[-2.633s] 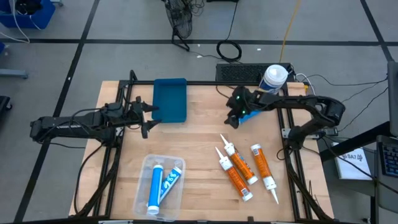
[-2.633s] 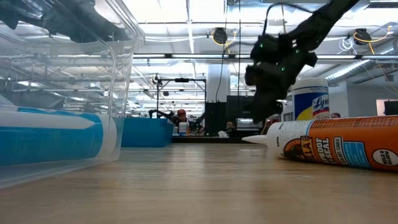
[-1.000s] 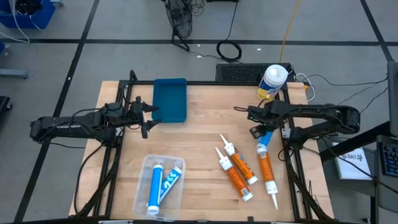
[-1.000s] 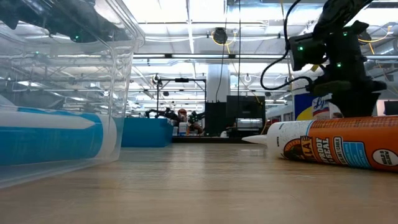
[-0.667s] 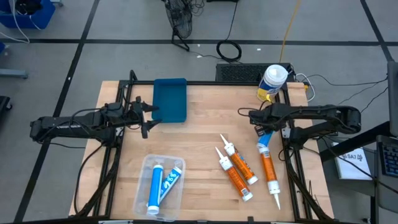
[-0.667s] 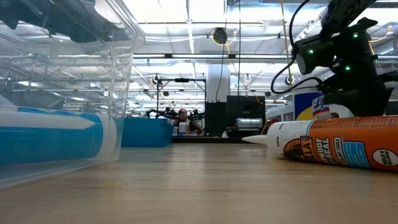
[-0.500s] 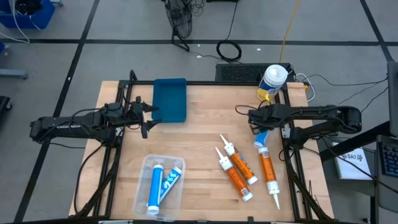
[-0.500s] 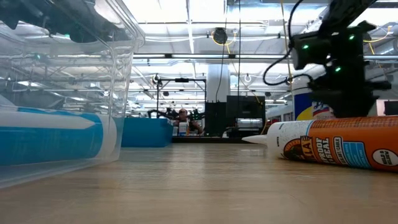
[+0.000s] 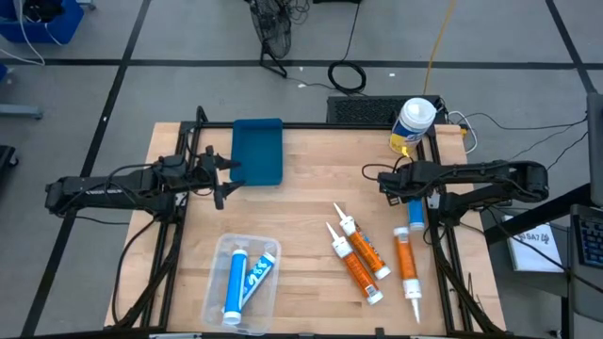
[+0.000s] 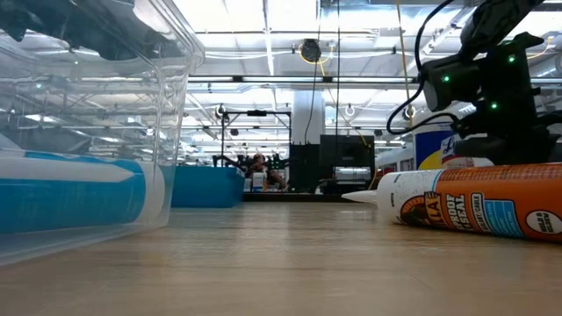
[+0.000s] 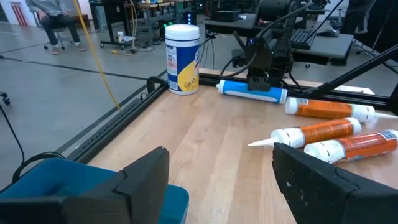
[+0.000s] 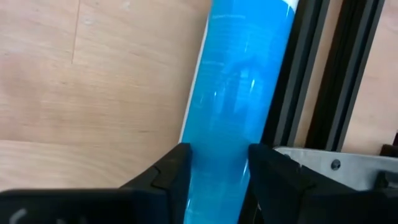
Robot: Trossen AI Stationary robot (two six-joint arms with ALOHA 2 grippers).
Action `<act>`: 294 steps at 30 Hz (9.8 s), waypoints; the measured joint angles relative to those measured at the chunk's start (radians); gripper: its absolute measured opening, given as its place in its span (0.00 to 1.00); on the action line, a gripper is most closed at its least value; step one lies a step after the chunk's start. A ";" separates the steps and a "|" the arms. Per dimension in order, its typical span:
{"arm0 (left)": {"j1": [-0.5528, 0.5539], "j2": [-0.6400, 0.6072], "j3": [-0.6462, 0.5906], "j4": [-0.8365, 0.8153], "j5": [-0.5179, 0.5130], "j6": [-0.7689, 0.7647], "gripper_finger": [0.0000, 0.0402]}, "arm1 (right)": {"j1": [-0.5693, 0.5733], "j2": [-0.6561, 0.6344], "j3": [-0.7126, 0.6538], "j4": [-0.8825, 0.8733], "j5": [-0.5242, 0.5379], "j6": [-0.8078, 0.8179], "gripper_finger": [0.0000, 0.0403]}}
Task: Pick & place silicon tubes, Sealant and Lysol wipes
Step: Put the blue sealant into the transparent bin
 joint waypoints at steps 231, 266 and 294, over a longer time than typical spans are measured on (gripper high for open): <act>-0.119 1.147 0.318 1.038 0.286 0.259 0.68 | 0.168 0.455 0.203 2.392 -0.918 -1.176 0.51; -0.157 1.025 0.314 0.712 0.221 0.411 0.55 | 0.198 0.466 0.225 2.315 -0.928 -1.159 0.64; -0.517 0.525 0.319 0.111 -0.204 0.209 0.19 | 0.155 0.399 0.221 2.121 -0.924 -1.153 0.65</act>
